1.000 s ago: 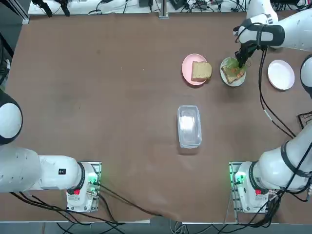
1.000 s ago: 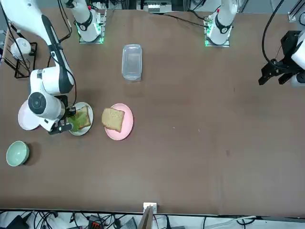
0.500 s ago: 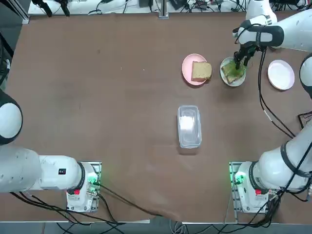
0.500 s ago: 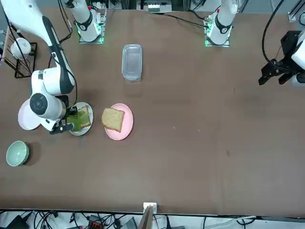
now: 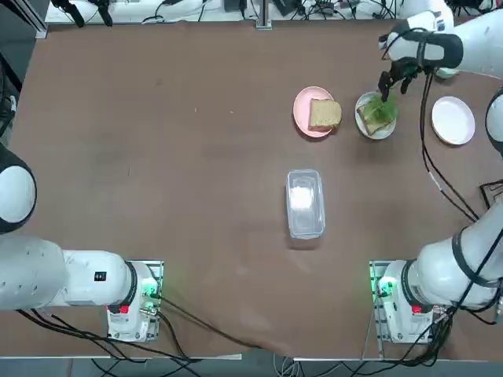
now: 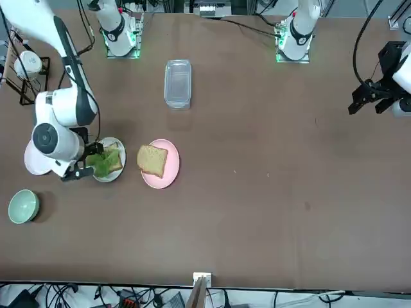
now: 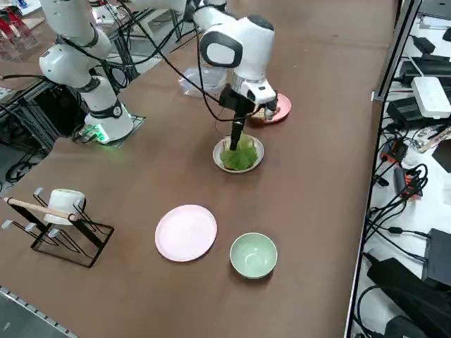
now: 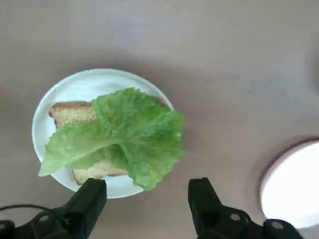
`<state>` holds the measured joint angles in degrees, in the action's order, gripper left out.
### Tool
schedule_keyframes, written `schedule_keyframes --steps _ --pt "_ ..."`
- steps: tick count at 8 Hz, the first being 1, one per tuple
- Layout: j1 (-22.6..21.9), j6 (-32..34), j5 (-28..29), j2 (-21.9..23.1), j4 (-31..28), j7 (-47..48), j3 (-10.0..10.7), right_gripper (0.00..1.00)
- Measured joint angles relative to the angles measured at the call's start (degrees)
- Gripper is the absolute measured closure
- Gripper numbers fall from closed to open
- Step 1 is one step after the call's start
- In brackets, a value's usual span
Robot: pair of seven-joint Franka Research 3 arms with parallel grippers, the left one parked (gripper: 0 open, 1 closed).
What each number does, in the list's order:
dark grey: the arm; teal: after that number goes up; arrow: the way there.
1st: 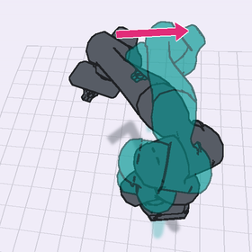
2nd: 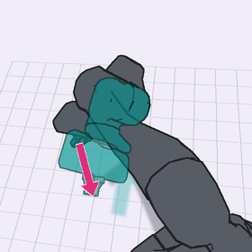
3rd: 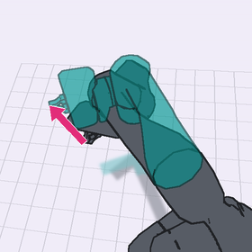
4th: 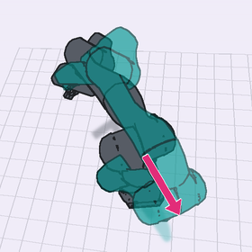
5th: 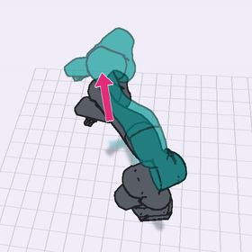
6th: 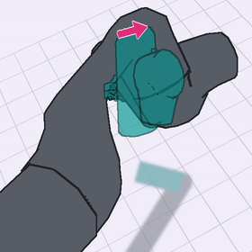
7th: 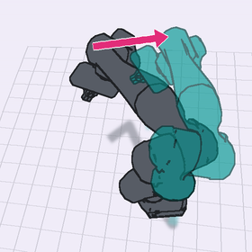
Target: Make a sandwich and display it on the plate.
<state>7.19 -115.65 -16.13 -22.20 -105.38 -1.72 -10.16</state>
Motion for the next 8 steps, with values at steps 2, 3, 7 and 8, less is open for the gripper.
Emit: schedule_keyframes --steps 2,3,7,8 --pt "-0.3 2.9 5.9 1.2 4.3 0.1 -0.2 0.0" --pt "-0.8 3.1 12.1 1.1 5.4 0.3 -0.2 0.0" --pt "-3.4 0.2 33.9 0.2 4.4 6.5 -0.3 0.03" --pt "-5.2 -4.6 34.6 0.4 2.0 13.2 -0.3 0.1"
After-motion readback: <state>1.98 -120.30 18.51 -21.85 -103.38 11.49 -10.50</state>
